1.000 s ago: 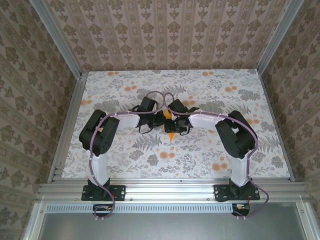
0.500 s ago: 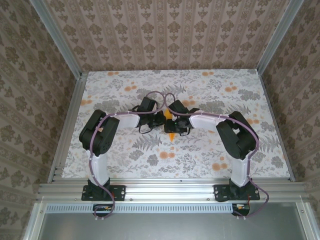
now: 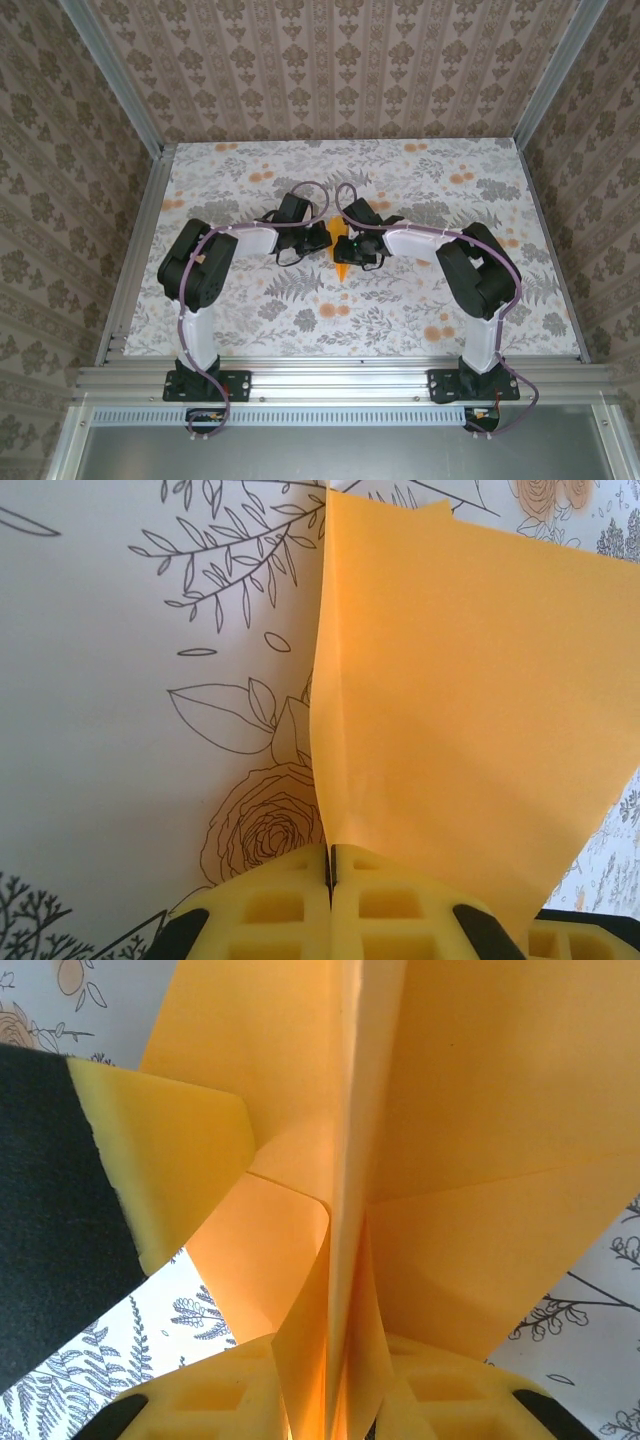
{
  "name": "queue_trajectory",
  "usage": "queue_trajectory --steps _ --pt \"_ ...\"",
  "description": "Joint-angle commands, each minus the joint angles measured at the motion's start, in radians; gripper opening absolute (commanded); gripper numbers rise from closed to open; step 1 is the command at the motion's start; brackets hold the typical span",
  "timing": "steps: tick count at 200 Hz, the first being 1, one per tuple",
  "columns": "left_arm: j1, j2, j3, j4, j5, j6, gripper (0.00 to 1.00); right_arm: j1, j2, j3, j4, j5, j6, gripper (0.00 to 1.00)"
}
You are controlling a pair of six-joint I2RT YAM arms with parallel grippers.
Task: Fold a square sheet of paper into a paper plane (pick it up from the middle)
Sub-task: Move the paper plane to the center of the table.
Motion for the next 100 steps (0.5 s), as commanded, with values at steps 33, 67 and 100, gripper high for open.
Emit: queue_trajectory --steps 33,67,100 --pt "0.006 0.007 -0.009 0.012 0.023 0.021 0.07 0.017 0.051 0.065 -0.106 0.071 -0.013 0.24" --pt "0.008 -0.013 -0.011 0.014 0.019 0.011 0.1 0.028 0.056 0.096 -0.149 0.109 -0.013 0.14" --pt "0.045 -0.098 -0.034 -0.002 -0.007 -0.004 0.28 0.029 0.014 0.136 -0.286 0.234 -0.035 0.04"
